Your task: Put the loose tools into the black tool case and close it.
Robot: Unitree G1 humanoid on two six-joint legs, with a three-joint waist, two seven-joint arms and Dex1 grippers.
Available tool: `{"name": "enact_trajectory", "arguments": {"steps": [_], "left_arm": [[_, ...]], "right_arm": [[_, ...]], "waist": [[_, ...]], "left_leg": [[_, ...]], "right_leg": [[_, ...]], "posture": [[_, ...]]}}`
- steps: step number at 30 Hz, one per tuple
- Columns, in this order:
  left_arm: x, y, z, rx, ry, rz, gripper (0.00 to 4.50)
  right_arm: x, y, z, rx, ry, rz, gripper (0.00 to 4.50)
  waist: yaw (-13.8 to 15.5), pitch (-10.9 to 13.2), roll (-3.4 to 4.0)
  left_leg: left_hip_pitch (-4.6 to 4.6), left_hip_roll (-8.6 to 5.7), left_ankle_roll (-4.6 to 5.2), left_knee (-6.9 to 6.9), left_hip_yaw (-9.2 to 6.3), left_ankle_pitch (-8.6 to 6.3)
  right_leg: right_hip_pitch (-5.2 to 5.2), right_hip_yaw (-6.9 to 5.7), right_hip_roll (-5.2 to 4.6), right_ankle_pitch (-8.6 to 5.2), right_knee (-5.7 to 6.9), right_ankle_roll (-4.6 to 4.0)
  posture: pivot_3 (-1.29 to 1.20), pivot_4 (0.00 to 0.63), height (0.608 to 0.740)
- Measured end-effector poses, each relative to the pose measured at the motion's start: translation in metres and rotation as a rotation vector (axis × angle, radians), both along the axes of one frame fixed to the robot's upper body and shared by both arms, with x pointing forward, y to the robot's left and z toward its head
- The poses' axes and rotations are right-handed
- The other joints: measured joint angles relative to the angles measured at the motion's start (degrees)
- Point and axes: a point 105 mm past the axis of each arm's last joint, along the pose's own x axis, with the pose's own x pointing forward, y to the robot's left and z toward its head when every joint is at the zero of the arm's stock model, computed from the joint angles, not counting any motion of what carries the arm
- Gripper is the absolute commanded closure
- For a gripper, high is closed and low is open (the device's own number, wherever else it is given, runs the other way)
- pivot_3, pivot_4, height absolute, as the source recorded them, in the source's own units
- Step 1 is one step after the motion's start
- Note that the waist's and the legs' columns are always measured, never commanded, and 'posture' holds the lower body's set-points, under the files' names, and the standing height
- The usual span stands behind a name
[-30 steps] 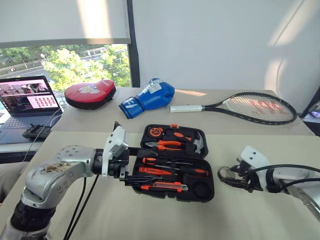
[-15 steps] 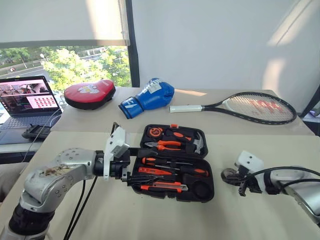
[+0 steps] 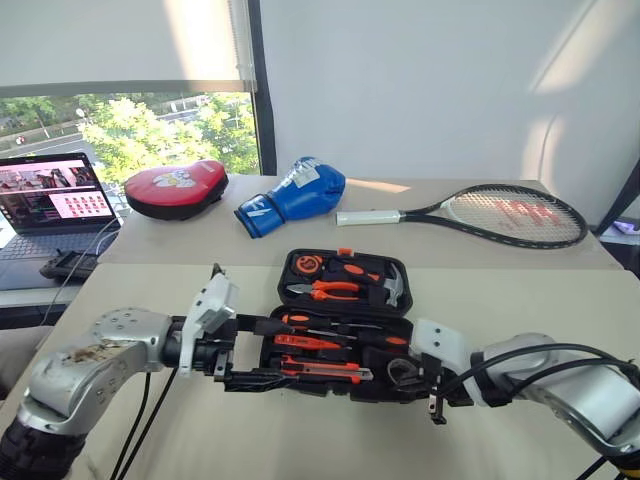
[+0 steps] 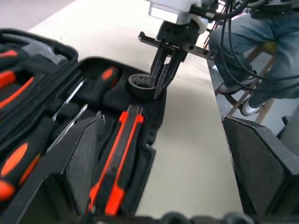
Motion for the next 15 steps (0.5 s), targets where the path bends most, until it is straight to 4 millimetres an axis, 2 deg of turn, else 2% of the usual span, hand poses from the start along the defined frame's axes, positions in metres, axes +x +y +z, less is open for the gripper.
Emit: {"name": "enact_trajectory", "arguments": {"steps": [4,6,10,13,15], "left_arm": [[-0.001,0.004,0.0,-0.007,-0.014,0.005,0.18],[-0.001,0.005,-0.003,-0.006,-0.011,0.012,0.18],[0.002,0.008,-0.007,-0.005,-0.011,0.04,0.18],[0.01,0.013,-0.012,-0.015,0.004,0.096,0.18],[0.017,0.016,-0.016,-0.039,0.026,0.149,0.18]], "right_arm": [[-0.001,0.001,-0.002,-0.02,-0.004,0.027,4.48],[0.0,0.001,-0.003,-0.026,-0.004,0.037,3.71],[0.005,-0.003,0.003,0.02,-0.023,0.005,2.53],[0.004,-0.001,0.011,0.101,-0.011,-0.011,2.53],[0.004,0.004,0.025,0.174,-0.036,-0.005,2.53]], "waist": [[-0.1,0.0,-0.01],[-0.1,0.0,-0.02],[0.1,0.0,-0.03],[0.1,0.0,-0.02],[0.0,0.0,-0.01]], "left_leg": [[0.23,0.02,-0.01,-0.02,-0.02,0.0],[0.24,0.02,-0.01,-0.02,-0.04,-0.01],[0.21,0.02,-0.01,-0.02,-0.06,-0.01],[0.17,0.02,-0.02,-0.07,-0.06,0.0],[0.12,0.04,-0.02,-0.08,-0.07,0.0]], "right_leg": [[0.25,-0.03,0.01,-0.02,-0.03,0.02],[0.27,-0.04,0.01,-0.02,-0.03,0.02],[0.24,-0.03,0.0,-0.02,-0.01,0.02],[0.18,-0.04,0.0,-0.01,0.0,0.01],[0.13,-0.04,0.01,-0.01,0.0,0.01]], "posture": [[0.0,0.15,0.74],[0.0,0.15,0.74],[0.0,0.15,0.74],[0.0,0.15,0.74],[0.0,0.15,0.74]]}}
